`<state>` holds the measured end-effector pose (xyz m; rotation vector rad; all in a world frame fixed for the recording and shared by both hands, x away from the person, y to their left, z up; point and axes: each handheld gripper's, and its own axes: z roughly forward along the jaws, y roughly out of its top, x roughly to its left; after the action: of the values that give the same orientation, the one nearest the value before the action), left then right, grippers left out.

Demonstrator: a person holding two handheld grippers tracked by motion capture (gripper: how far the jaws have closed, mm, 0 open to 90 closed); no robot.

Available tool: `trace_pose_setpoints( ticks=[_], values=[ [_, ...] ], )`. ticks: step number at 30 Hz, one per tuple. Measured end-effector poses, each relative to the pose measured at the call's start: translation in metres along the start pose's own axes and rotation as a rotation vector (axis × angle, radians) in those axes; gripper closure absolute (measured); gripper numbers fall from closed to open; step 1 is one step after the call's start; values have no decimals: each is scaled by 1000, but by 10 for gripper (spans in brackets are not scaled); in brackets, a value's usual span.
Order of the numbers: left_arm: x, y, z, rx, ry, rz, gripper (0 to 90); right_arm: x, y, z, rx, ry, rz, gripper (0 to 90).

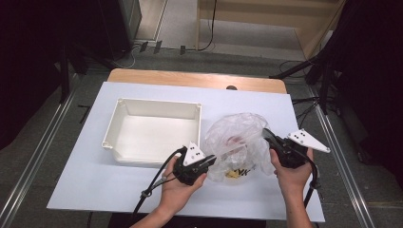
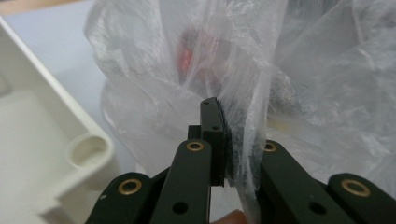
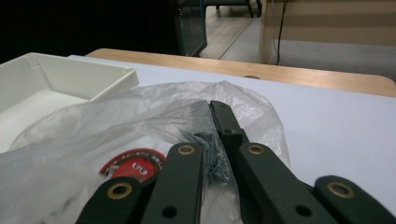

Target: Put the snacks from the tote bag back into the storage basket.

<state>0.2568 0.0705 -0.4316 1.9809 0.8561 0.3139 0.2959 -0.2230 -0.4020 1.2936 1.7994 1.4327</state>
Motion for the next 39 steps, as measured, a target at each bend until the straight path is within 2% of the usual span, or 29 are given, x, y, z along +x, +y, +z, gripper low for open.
trace_pose_setpoints(
  ticks=[3,6,8,10,14,17,20,23,25,26,28,33,35,39],
  values=[
    [-3,-7,7,21,8,-4,895,-2,-1,16,28,8,9,900],
    [-5,-15,16,47,30,9,883,-5,0,34,65,7,-5,900],
    [-6,-18,21,62,54,25,881,-9,-2,48,110,19,0,900],
    [-7,-22,26,82,64,24,880,-12,-6,60,149,12,-13,900],
    [-8,-26,32,98,82,14,883,-16,-12,78,189,42,9,900],
    [-8,-29,37,138,76,6,884,-18,-13,88,209,86,31,900],
    [-10,-30,39,147,81,12,886,-27,-18,95,237,116,60,888],
    [-7,-30,40,156,67,-10,889,-36,-25,99,257,135,110,883],
    [-5,-30,41,167,55,-17,892,-36,-29,102,280,128,101,883],
    [-5,-29,41,169,57,-20,892,-36,-31,104,293,121,86,883],
    [-4,-29,41,168,61,-24,892,-35,-35,108,328,121,87,877],
    [-3,-30,38,160,90,-45,879,-38,-41,113,375,114,147,872],
    [-2,-30,37,143,104,-63,872,-35,-39,113,375,88,135,889],
    [-2,-31,37,159,112,-64,875,-30,-31,112,330,62,133,897]
  ],
)
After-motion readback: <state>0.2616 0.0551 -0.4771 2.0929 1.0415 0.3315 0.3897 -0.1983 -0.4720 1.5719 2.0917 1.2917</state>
